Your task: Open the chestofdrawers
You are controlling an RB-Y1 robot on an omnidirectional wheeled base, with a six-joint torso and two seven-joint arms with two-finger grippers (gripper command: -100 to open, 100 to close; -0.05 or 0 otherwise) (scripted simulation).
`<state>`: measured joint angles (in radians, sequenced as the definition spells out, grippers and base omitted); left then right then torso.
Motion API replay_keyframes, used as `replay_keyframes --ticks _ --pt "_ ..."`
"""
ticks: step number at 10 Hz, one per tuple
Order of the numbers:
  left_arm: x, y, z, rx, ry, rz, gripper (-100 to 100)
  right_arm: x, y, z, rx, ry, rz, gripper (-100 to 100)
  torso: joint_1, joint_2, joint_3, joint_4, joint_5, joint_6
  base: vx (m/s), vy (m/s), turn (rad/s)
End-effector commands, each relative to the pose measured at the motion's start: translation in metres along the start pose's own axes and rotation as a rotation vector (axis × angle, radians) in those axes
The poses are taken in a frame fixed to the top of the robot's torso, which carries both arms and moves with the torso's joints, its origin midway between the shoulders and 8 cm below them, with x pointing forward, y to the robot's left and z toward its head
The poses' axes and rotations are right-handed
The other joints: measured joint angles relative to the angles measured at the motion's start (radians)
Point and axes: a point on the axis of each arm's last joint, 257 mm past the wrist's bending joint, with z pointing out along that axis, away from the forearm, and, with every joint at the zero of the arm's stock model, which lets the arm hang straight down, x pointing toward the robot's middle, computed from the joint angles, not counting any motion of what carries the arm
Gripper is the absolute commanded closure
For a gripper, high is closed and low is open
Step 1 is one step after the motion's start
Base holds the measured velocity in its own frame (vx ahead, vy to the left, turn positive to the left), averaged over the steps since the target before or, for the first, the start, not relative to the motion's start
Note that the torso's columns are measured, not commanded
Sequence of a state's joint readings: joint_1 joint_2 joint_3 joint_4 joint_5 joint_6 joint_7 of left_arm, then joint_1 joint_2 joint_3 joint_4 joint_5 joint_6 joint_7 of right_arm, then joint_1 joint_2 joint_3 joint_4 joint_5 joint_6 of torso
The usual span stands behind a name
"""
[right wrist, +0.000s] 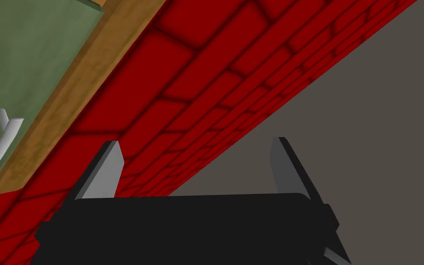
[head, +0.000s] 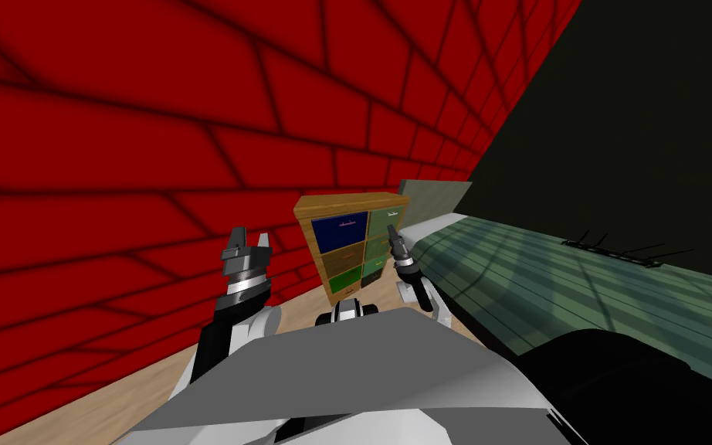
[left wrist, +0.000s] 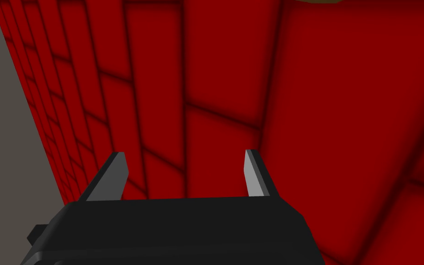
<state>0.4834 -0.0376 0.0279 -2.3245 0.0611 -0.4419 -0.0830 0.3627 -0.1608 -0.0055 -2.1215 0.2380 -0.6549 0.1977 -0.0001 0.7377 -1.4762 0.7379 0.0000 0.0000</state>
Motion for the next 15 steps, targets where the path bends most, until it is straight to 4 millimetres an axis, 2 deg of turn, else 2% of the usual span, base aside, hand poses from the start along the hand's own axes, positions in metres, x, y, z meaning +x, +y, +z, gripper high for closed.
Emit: replay_keyframes --ticks 1,2,3,5,6,8,9,11,12,14,15 --pt "0.000 0.000 0.000 0.000 0.000 0.000 0 0.013 -0.004 0.000 -0.012 0.032 -0.080 -100 -0.001 0.000 0.000 0.000 0.000 0.000 -0.010 0.044 -0.061" --pt "0.000 0.000 0.000 0.000 0.000 0.000 0 0.013 -0.004 0.000 -0.013 0.031 -0.105 -100 0.000 0.000 0.000 0.000 0.000 0.000 -0.014 0.043 -0.040" --pt "0.000 0.000 0.000 0.000 0.000 0.000 0 0.025 -0.007 -0.001 -0.024 0.060 -0.143 -100 0.000 0.001 0.000 0.000 0.000 0.000 -0.025 0.049 -0.071" --pt "0.000 0.000 0.000 0.000 0.000 0.000 0 0.025 -0.007 -0.001 -0.026 0.059 -0.192 -100 0.001 0.000 0.000 0.000 0.000 0.000 -0.009 0.041 -0.011" --pt "0.000 0.000 0.000 0.000 0.000 0.000 0 0.037 -0.010 -0.002 -0.040 0.088 -0.234 -100 -0.001 0.000 0.000 0.000 0.000 0.000 -0.011 0.051 -0.063" --pt "0.000 0.000 0.000 0.000 0.000 0.000 0 0.037 -0.010 -0.002 -0.042 0.087 -0.277 -100 0.000 0.000 0.000 0.000 0.000 0.000 -0.008 0.034 -0.024" --pt "0.000 0.000 0.000 0.000 0.000 0.000 0 0.050 -0.014 -0.004 -0.058 0.116 -0.323 -100 -0.001 0.000 0.000 0.000 0.000 0.000 -0.006 0.040 -0.055" --pt "0.000 0.000 0.000 0.000 0.000 0.000 0 0.050 -0.014 -0.004 -0.060 0.115 -0.365 -100 0.001 0.001 0.000 0.000 0.000 0.000 -0.009 0.036 -0.029" --pt "0.000 0.000 0.000 0.000 0.000 0.000 0 0.063 -0.017 -0.006 -0.078 0.145 -0.412 -100 -0.001 0.001 0.000 0.000 0.000 0.000 -0.007 0.046 -0.070" --pt "0.000 0.000 0.000 0.000 0.000 0.000 0 0.063 -0.017 -0.006 -0.082 0.144 -0.456 -100 0.001 0.000 0.000 0.000 0.000 0.000 -0.009 0.036 -0.024" --pt "0.000 0.000 0.000 0.000 0.000 0.000 0 0.075 -0.022 -0.009 -0.101 0.174 -0.501 -100 -0.001 0.000 0.000 0.000 0.000 0.000 -0.019 0.036 -0.070"
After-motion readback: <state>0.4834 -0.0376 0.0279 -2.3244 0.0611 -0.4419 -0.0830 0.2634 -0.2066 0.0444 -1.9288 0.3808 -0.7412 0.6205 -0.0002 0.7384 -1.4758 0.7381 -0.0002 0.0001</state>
